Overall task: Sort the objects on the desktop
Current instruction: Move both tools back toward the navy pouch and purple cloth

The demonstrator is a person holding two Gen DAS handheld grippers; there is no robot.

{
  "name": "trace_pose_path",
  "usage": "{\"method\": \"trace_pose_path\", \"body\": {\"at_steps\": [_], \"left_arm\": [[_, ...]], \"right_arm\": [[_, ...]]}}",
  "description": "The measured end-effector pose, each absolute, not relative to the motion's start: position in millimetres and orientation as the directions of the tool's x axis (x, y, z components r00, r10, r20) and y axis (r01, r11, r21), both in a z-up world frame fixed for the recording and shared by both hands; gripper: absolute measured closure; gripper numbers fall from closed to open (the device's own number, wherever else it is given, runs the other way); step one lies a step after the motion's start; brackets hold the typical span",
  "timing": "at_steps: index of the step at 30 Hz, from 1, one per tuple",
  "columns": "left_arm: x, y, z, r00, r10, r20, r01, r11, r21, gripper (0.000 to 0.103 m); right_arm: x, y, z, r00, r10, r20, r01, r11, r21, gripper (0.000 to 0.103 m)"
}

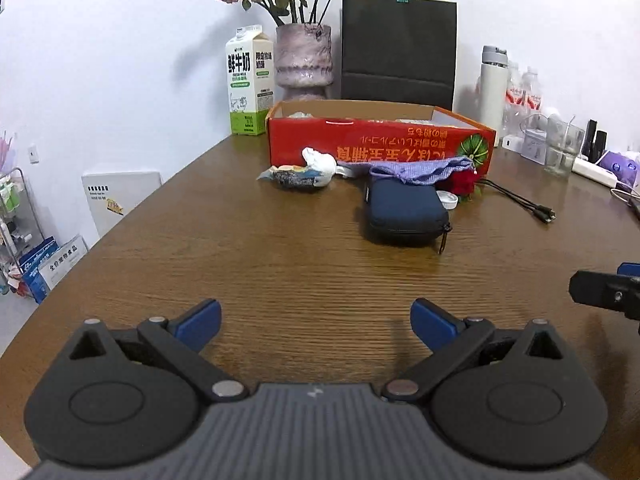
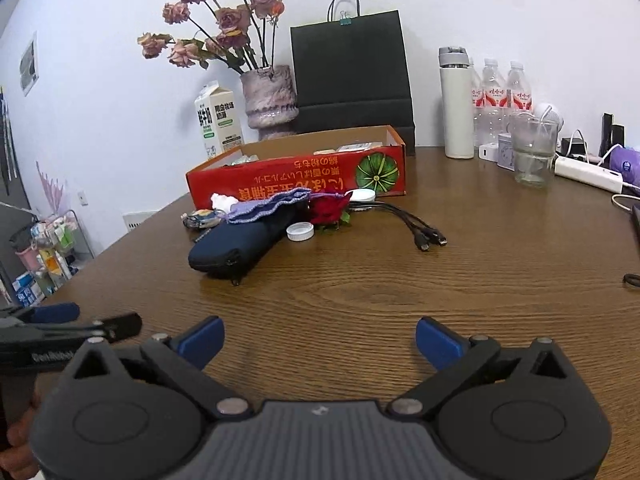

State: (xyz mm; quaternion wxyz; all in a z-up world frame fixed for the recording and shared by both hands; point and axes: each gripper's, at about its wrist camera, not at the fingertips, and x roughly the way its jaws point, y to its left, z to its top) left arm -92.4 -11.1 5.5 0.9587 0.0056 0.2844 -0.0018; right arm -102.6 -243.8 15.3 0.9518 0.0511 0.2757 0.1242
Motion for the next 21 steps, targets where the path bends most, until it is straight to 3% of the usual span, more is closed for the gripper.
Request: {"method": "trace_pose_path", "body": {"at_steps": [14, 17, 21], "left_arm": [[-86, -6, 2, 0.812, -0.04, -0.582, 0.025, 0.999, -0.033, 0.0], [-80, -10, 1, 0.782, 0.006, -0.623, 0.002, 1.0, 0.011, 0.0], [-82, -19, 7, 0.815, 0.022, -0.579, 0.038, 0.995, 0.091, 0.0]], "right_arm": [[-101, -248, 11, 0.798, 0.306, -0.52, -0.22, 0.95, 0.222, 0.001], [-100, -251, 12, 0.796, 0.31, -0.521, -0.219, 0.948, 0.23, 0.001], [-97, -261, 20, 0.807, 0.311, -0.501, -0.222, 0.948, 0.23, 0.001]]}}
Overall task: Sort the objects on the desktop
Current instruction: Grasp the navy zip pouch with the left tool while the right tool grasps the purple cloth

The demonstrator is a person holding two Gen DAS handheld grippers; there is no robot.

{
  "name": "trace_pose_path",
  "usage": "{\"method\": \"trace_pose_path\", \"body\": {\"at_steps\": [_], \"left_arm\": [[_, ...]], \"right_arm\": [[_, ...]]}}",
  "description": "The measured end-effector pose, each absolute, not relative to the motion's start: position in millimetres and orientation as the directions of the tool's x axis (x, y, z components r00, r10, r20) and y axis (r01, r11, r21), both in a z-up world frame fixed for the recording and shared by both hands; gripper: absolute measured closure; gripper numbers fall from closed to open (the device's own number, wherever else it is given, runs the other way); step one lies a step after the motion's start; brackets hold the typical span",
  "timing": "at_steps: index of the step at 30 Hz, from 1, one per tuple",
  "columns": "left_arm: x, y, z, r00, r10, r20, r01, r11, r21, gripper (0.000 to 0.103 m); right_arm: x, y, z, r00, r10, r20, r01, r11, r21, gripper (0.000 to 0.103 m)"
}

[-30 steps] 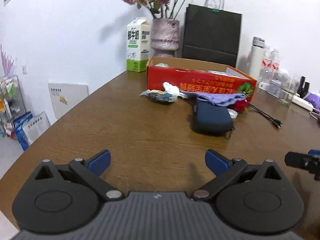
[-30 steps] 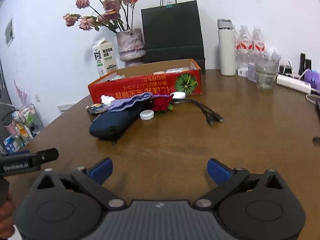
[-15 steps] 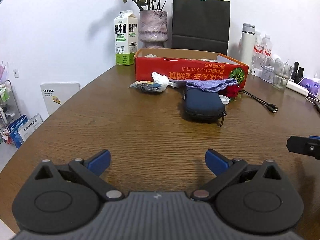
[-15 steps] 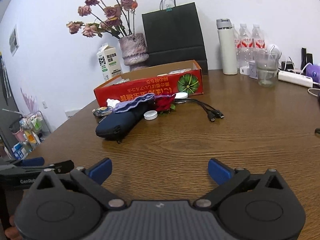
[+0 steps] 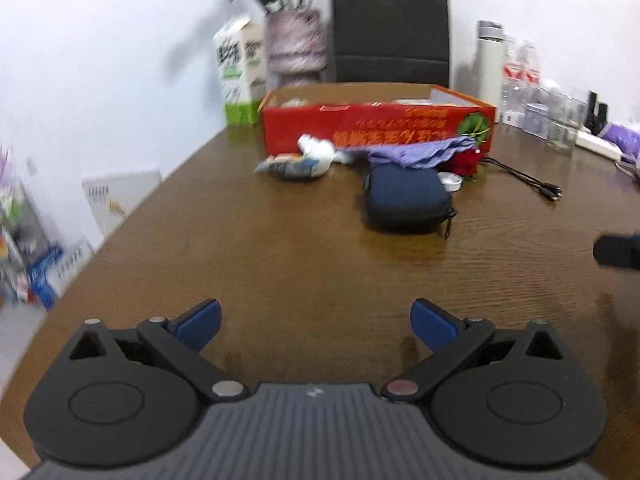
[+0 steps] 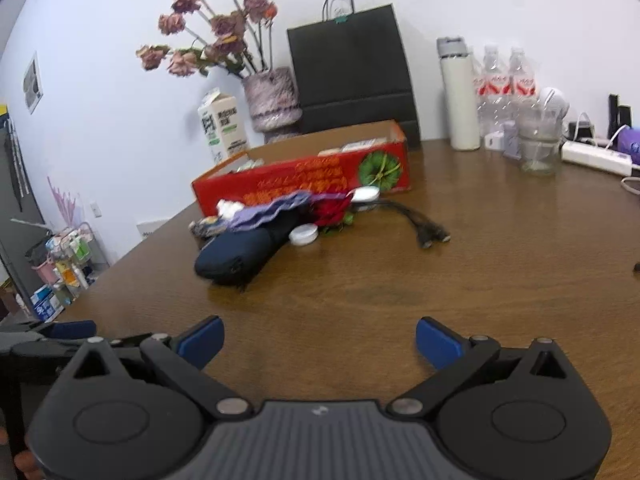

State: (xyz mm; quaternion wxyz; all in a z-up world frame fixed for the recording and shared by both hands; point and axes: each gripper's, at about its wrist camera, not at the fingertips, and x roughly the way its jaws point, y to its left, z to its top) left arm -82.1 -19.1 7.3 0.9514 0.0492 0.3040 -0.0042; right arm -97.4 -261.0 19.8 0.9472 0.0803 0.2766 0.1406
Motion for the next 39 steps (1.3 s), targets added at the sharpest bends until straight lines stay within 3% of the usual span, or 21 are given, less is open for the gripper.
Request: {"method": "trace_pose_path", "body": {"at_steps": [7, 10, 15, 16, 19, 24, 25, 27, 28, 29, 31, 39], "left_arm": [[-39, -28, 28, 0.816, -0.032, -0.577, 0.087, 0.994, 0.069, 0.0], [-11, -34, 32, 0.789, -0.131, -0.6, 0.151, 0.988, -0.017, 0.0], [34, -59, 25, 0.752, -0.191, -0.631, 0.206, 0.977, -0.051, 0.0], [41, -63, 22, 0.746, -0.184, -0.64, 0.204, 0.978, -0.044, 0.003], [52, -66, 11, 0.719, -0.176, -0.672, 0.186, 0.981, -0.058, 0.031], [37, -56, 9, 0.736, -0.186, -0.651, 0.185, 0.98, -0.071, 0.033], [35, -55, 10, 0.738, -0.179, -0.651, 0.177, 0.982, -0.069, 0.033], [26, -53, 10, 0.743, -0.164, -0.649, 0.166, 0.984, -0.058, 0.033], [22, -52, 11, 0.746, -0.16, -0.647, 0.164, 0.985, -0.055, 0.033], [18, -49, 10, 0.748, -0.153, -0.646, 0.156, 0.986, -0.052, 0.033], [11, -46, 12, 0.749, -0.139, -0.648, 0.147, 0.988, -0.042, 0.033], [-48, 3, 15, 0.757, -0.089, -0.648, 0.059, 0.996, -0.068, 0.033]], "right_arm": [[-55, -264, 42, 0.85, 0.201, -0.488, -0.197, 0.979, 0.06, 0.001], [-32, -262, 48, 0.856, 0.197, -0.478, -0.208, 0.978, 0.029, 0.008], [2, -256, 52, 0.827, 0.296, -0.478, -0.268, 0.955, 0.128, 0.011], [6, -253, 52, 0.821, 0.327, -0.467, -0.286, 0.945, 0.159, 0.013], [16, -246, 47, 0.807, 0.392, -0.443, -0.323, 0.919, 0.224, 0.017], [46, -226, 43, 0.763, 0.44, -0.473, -0.332, 0.895, 0.298, 0.019], [55, -224, 41, 0.749, 0.458, -0.479, -0.322, 0.883, 0.342, 0.024], [73, -218, 33, 0.711, 0.489, -0.506, -0.29, 0.859, 0.422, 0.049], [80, -214, 29, 0.696, 0.487, -0.528, -0.267, 0.858, 0.439, 0.072], [86, -207, 24, 0.676, 0.481, -0.558, -0.247, 0.862, 0.443, 0.088], [85, -197, 19, 0.66, 0.471, -0.585, -0.24, 0.871, 0.429, 0.092], [-24, -211, 41, 0.709, 0.471, -0.525, -0.309, 0.877, 0.369, 0.095]]}}
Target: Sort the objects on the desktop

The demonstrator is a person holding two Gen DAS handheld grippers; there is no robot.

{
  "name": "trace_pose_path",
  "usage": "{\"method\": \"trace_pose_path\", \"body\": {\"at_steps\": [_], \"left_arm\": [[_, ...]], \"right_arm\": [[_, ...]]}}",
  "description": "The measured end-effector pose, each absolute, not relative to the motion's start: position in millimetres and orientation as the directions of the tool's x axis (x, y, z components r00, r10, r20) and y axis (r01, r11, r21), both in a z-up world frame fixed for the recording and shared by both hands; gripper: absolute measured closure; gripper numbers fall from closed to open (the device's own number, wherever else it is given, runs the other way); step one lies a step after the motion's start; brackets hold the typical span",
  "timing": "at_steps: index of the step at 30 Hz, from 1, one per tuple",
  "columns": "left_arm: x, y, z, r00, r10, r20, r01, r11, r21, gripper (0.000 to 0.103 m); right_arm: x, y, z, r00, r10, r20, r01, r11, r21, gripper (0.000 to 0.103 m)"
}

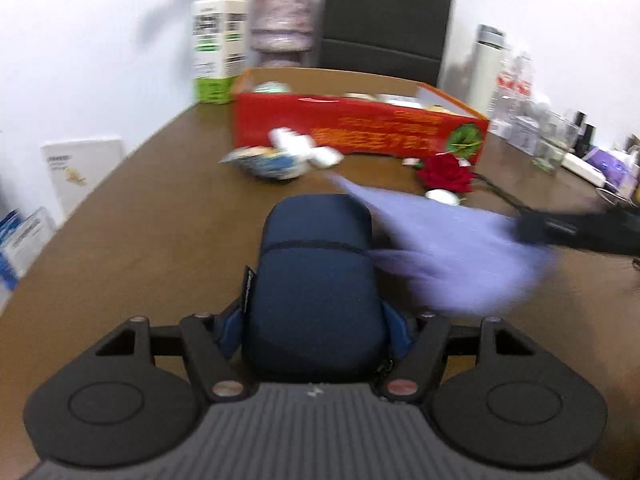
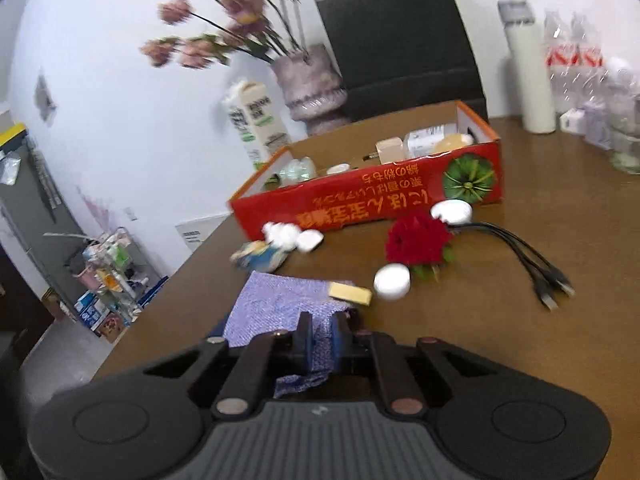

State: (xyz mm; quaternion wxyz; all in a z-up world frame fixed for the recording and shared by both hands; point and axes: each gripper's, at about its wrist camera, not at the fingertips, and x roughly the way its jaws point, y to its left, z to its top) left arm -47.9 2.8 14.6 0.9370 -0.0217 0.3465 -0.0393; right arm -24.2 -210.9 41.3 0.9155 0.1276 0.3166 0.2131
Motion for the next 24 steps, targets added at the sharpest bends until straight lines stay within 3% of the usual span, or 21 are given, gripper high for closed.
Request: {"method": "trace_pose_path", "body": {"at_steps": [4, 8, 12, 15, 17, 24], "left_arm": [[-76, 19, 17, 0.756, -0.047, -0.653, 0.03, 0.999, -0.037, 0.033], [-100, 13, 18, 0.755, -0.05, -0.654, 0.049, 0.999, -0.02, 0.032], [-108, 7, 20, 0.754, -0.075, -0.652, 0.078, 0.997, -0.024, 0.03], [-104, 8, 25, 0.771, -0.076, -0.632, 0.077, 0.997, -0.026, 0.02], [-95, 9, 25, 0.769, -0.069, -0.635, 0.064, 0.997, -0.031, 0.014], [-63, 13, 16, 0.74, -0.072, -0.668, 0.041, 0.997, -0.062, 0.018]], "right_arm": [[-83, -239, 44, 0.727, 0.429, -0.536, -0.295, 0.9, 0.321, 0.095], [-112, -247, 27, 0.708, 0.258, -0.657, -0.223, 0.965, 0.139, 0.09], [-132, -252, 34, 0.733, 0.293, -0.614, -0.245, 0.956, 0.163, 0.077], [-133, -251, 40, 0.782, 0.294, -0.549, -0.25, 0.956, 0.156, 0.068], [-117, -248, 40, 0.794, 0.294, -0.533, -0.248, 0.956, 0.158, 0.068], [-60, -231, 22, 0.794, 0.24, -0.559, -0.234, 0.969, 0.083, 0.069]]}}
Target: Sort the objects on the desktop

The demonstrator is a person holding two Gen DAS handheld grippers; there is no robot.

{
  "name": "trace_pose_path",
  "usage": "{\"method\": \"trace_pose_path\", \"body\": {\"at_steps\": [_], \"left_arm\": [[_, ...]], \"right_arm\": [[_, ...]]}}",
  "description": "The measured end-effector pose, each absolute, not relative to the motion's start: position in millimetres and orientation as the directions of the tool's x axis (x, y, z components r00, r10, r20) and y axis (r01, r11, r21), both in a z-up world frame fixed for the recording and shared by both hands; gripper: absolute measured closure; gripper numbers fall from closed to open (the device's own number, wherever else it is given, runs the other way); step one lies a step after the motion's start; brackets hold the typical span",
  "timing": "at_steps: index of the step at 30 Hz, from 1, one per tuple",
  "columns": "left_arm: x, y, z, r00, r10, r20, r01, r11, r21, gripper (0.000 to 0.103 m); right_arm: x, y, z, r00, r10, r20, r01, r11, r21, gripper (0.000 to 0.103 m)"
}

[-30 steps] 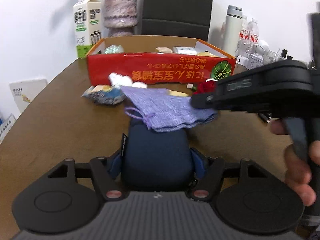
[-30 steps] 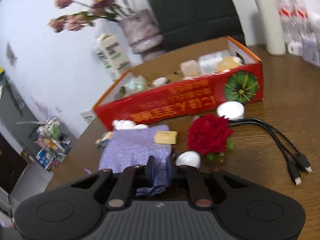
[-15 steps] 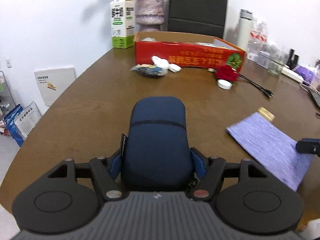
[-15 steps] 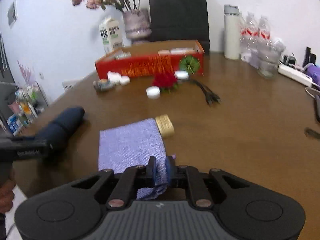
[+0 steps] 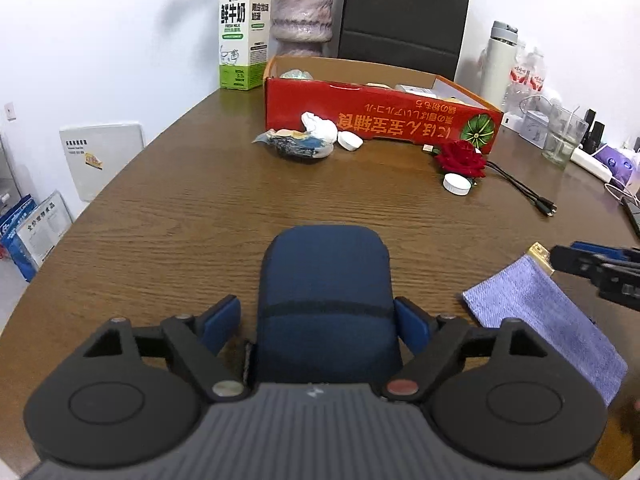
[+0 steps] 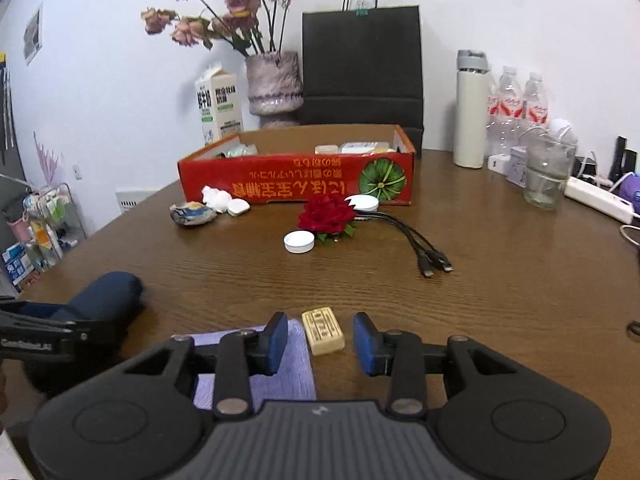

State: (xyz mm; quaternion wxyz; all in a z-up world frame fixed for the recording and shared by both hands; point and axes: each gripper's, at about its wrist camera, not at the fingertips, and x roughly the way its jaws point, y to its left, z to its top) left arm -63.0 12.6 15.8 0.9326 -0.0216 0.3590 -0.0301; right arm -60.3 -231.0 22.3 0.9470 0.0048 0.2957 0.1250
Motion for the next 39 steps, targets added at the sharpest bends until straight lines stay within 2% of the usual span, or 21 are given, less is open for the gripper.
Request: {"method": "trace_pose_path", "body": {"at_steps": [3, 4, 6, 7, 8, 12, 18, 22, 26, 32, 36, 39], "left_arm": [[-60, 7, 14, 0.749, -0.059, -0.659, 0.045, 0.998, -0.039, 0.024], [-59, 6, 14, 0.752, -0.058, -0.656, 0.047, 0.998, -0.034, 0.03], [-58, 4, 15, 0.753, -0.051, -0.656, 0.04, 0.999, -0.031, 0.034], [-58, 4, 16, 0.754, -0.05, -0.655, 0.03, 0.999, -0.042, 0.036], [-57, 5, 18, 0.756, -0.053, -0.653, 0.022, 0.998, -0.055, 0.037], [-57, 6, 32, 0.779, -0.044, -0.625, 0.009, 0.998, -0.059, 0.038], [-35, 9, 64, 0.827, -0.047, -0.56, 0.02, 0.998, -0.055, 0.039], [-10, 11, 92, 0.868, -0.027, -0.495, 0.019, 1.0, -0.021, 0.039], [25, 15, 125, 0.888, -0.084, -0.453, 0.073, 0.996, -0.041, 0.039], [123, 10, 168, 0.861, -0.096, -0.499, 0.093, 0.995, -0.03, 0.039], [205, 5, 166, 0.795, -0.089, -0.6, 0.089, 0.996, -0.03, 0.039], [260, -2, 142, 0.726, -0.051, -0.686, 0.086, 0.996, 0.016, 0.039]], "right_arm": [[-42, -223, 12, 0.777, 0.193, -0.599, -0.223, 0.974, 0.024, 0.069], [-37, -222, 9, 0.769, 0.189, -0.61, -0.224, 0.974, 0.018, 0.069], [-34, -225, 7, 0.766, 0.213, -0.607, -0.23, 0.972, 0.051, 0.076], [-32, -227, 7, 0.758, 0.23, -0.611, -0.236, 0.969, 0.072, 0.083], [-32, -228, 9, 0.755, 0.236, -0.612, -0.234, 0.968, 0.085, 0.083], [-46, -227, 27, 0.81, 0.212, -0.546, -0.217, 0.975, 0.057, 0.083], [-48, -240, 75, 0.871, 0.251, -0.423, -0.228, 0.968, 0.107, 0.083], [-27, -244, 96, 0.884, 0.249, -0.397, -0.225, 0.969, 0.106, 0.083], [-3, -240, 110, 0.881, 0.266, -0.392, -0.239, 0.964, 0.116, 0.083], [72, -219, 139, 0.829, 0.349, -0.436, -0.324, 0.937, 0.134, 0.083], [146, -208, 149, 0.785, 0.374, -0.494, -0.336, 0.927, 0.169, 0.083], [202, -198, 139, 0.749, 0.364, -0.554, -0.328, 0.93, 0.168, 0.083]]}}
